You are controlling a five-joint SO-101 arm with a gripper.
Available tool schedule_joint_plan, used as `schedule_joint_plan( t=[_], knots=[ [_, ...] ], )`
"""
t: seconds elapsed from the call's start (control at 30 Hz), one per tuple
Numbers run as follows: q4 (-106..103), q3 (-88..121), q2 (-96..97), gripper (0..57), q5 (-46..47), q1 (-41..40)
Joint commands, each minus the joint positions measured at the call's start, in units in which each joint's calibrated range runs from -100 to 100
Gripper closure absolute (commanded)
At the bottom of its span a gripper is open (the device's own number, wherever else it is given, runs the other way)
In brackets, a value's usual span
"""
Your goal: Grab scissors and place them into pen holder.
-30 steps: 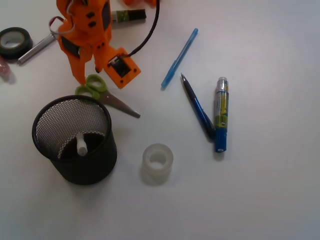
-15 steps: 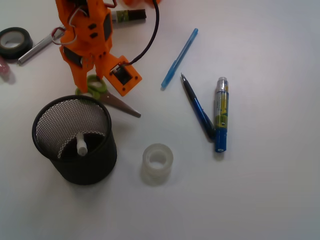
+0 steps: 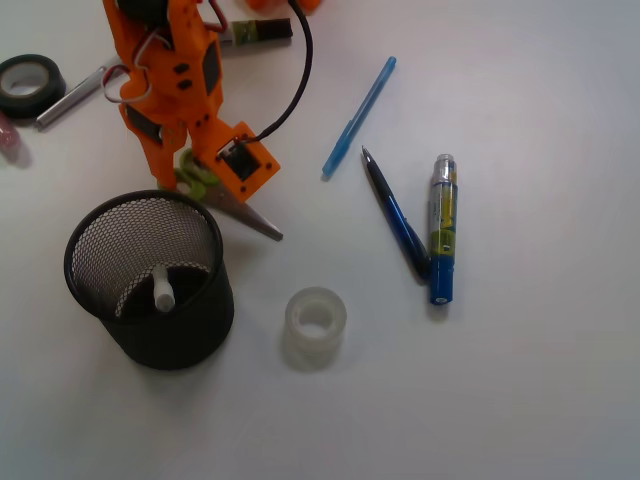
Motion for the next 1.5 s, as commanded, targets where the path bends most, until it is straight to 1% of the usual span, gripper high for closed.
schedule_joint_plan(
  t=[0.0, 0.03, 0.1, 0.3, 0.5, 0.7, 0.8, 1.0, 1.13, 1.3, 1.47],
  knots=[
    [1.0, -0.7, 0.2, 45.0, -0.3, 0.5],
    [0.9, -0.7, 0.2, 48.3, -0.2, 0.5],
    [0.9, -0.7, 0.2, 57.5, -0.1, 0.6],
    [1.4, -0.7, -0.6, 57.2, 1.0, 0.7],
    [14.5, -5.5, -11.9, 57.1, 1.5, 2.6],
    [18.7, -15.0, -30.6, 57.2, 7.5, 3.9],
    [17.8, -19.5, -34.8, 57.2, 12.0, 3.3],
    [13.4, -24.5, -34.8, 57.2, 21.0, 3.3],
    [6.5, -25.2, -32.9, 57.2, 27.0, -0.1],
    [-2.7, -28.1, -27.2, 57.2, 29.8, -3.0],
    [-6.2, -41.9, -19.3, 57.2, 32.2, -0.3]
  ],
)
